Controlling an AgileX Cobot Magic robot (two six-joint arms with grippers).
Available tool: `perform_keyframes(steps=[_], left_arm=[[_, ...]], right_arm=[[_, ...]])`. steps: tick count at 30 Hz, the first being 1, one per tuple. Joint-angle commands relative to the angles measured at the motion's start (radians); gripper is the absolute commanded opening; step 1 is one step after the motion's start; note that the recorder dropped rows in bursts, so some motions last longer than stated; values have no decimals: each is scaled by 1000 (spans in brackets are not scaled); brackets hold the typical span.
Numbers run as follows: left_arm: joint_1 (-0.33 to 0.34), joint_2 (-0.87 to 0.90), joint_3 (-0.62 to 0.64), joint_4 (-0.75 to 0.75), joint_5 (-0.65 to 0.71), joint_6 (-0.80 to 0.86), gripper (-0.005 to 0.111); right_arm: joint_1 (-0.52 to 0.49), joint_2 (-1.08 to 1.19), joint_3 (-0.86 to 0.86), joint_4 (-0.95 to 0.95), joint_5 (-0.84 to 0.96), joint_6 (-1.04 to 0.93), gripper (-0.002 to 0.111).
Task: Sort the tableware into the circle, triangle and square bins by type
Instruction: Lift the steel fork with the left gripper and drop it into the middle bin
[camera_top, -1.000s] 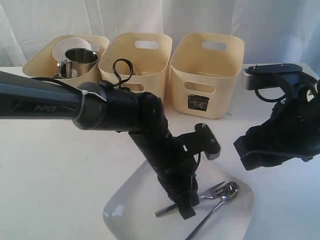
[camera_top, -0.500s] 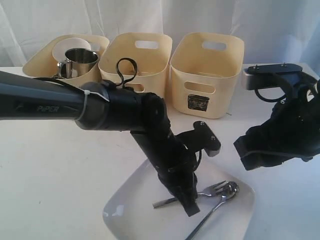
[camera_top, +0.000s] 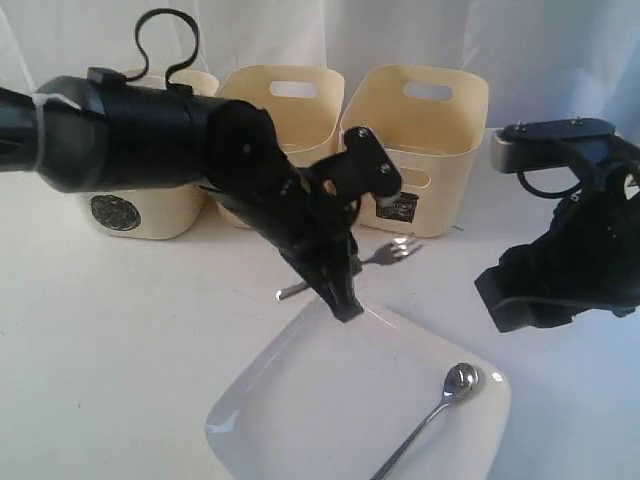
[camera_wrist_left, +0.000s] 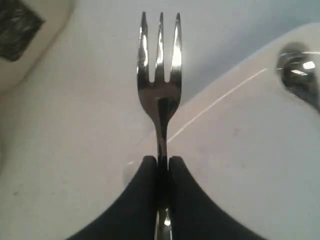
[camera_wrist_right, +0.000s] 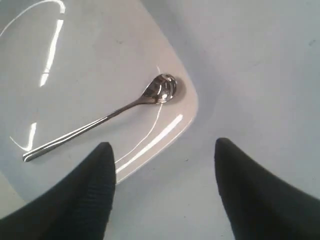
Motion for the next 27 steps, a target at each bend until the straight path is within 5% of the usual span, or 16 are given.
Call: perform_keyframes(steps=[1, 20, 27], left_arm=[[84, -17, 4, 50, -45, -68, 0], [271, -16, 4, -35, -680, -102, 0], [313, 47, 2, -49, -856, -241, 0]], right_arm=[[0, -70, 4, -22, -55, 8, 55], [0, -178, 4, -122, -95, 79, 55], [0, -178, 4, -122, -95, 79, 55]])
